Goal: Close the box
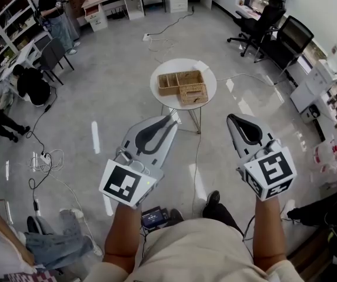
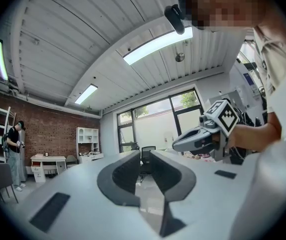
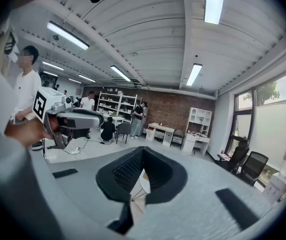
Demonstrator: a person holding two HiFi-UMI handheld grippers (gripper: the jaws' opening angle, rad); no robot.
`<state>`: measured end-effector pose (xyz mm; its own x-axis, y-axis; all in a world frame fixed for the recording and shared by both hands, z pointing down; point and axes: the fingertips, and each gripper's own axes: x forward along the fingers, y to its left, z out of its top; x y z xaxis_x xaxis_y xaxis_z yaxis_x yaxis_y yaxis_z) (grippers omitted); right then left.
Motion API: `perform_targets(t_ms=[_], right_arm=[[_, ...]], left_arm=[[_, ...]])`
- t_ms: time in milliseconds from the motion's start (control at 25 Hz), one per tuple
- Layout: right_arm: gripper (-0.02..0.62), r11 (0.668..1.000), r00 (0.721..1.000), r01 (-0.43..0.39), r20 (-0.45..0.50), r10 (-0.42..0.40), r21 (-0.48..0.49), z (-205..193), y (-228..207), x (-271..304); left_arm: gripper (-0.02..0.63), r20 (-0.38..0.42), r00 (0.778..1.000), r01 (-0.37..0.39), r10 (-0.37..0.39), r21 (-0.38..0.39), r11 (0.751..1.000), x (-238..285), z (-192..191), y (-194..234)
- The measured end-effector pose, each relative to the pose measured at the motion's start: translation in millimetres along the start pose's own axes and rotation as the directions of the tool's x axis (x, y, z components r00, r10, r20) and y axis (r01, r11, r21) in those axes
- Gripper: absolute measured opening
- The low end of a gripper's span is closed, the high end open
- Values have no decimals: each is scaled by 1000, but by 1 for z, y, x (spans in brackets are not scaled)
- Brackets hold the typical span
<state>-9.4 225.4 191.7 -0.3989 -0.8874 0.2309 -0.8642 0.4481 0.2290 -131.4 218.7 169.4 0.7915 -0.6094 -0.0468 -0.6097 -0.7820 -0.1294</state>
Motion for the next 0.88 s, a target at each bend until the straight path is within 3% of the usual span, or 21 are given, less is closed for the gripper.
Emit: perform_targets(t_ms=[160, 600, 760, 880], right_arm=[[-6, 1000, 1000, -25, 10, 25, 9, -4, -20, 24], [-6, 987, 986, -159, 40, 159, 13, -25, -110, 105], [-6, 980, 979, -201, 45, 201, 4, -31, -142, 126], [-6, 973, 972, -229, 48, 229, 0, -33, -162, 139]], left_arm=[[54, -24, 1000, -7, 6, -11, 1000, 18, -13, 11], [54, -77, 984, -162, 162, 3, 987, 113, -33, 50], [54, -101, 979, -178, 176, -10, 984, 146, -49, 51], [54, -83, 972, -220, 219, 5, 976, 169, -46, 60]])
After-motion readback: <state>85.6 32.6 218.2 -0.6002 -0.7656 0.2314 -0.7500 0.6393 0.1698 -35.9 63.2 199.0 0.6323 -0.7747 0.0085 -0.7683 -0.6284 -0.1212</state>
